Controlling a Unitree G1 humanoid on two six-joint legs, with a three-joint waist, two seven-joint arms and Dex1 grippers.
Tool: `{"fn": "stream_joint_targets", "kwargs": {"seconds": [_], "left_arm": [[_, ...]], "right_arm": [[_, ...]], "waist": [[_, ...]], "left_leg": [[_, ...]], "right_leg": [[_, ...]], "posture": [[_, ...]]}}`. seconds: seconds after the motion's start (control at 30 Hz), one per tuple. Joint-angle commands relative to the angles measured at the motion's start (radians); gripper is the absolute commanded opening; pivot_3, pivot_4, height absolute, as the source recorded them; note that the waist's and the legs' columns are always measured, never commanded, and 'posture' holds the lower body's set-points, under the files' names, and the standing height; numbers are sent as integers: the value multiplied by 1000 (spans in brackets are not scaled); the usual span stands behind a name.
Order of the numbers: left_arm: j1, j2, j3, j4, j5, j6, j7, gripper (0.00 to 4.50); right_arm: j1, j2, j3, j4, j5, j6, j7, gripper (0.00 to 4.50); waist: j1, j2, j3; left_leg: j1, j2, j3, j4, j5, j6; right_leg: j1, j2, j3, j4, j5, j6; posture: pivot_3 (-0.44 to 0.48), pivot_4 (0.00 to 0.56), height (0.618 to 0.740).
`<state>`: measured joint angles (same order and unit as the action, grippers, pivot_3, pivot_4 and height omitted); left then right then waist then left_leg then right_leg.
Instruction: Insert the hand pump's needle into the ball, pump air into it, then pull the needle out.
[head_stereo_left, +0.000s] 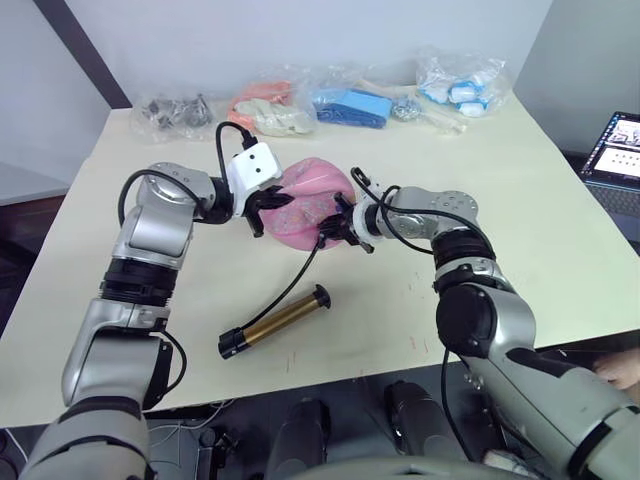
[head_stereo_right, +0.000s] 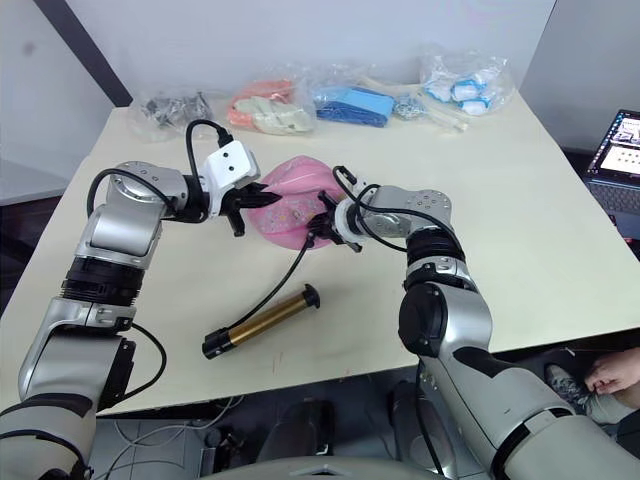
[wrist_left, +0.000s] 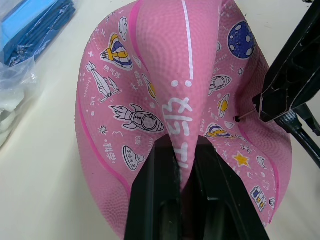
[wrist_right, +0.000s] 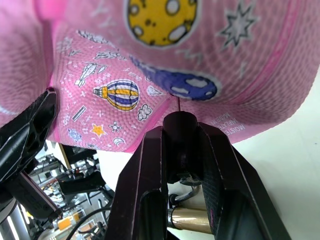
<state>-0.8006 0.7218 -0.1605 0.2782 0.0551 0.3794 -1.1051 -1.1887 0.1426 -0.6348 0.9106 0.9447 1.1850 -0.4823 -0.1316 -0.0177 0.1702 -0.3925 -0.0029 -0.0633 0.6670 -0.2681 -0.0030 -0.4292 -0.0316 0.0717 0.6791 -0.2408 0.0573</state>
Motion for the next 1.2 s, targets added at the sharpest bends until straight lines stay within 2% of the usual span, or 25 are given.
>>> {"fn": "stream_joint_targets", "kwargs": {"seconds": [0.03,0.17,0.37,0.73,1.2], "left_arm": [[44,-5,-66,-31,-7,19,-67,45],[49,-2,-67,-39,-8,26,-69,45],[55,2,-68,-43,-9,34,-73,45],[55,2,-72,-36,-11,36,-76,45],[50,-4,-73,-18,-13,65,-77,45]], "right_arm": [[-29,5,10,24,-33,-83,35,341],[-41,-7,10,54,-58,-112,63,341],[-53,-16,14,95,-88,-142,99,341],[-73,-25,29,188,-160,-250,165,341],[-95,-35,24,203,-176,-252,204,341]], "waist": [[-2,0,0],[-7,0,0],[-12,0,0],[-17,0,-2],[-18,0,-4]], "left_leg": [[1,0,0,0,0,0],[3,1,0,-1,0,0],[13,2,0,-5,0,0],[15,5,0,-5,0,0],[15,6,0,-6,0,0]], "right_leg": [[1,0,0,0,0,0],[2,1,0,0,0,0],[13,2,0,-3,0,-1],[13,4,0,-3,0,-1],[13,6,1,-3,0,-1]], "posture": [[0,150,740],[0,150,740],[0,150,740],[0,150,740],[0,150,740]]}}
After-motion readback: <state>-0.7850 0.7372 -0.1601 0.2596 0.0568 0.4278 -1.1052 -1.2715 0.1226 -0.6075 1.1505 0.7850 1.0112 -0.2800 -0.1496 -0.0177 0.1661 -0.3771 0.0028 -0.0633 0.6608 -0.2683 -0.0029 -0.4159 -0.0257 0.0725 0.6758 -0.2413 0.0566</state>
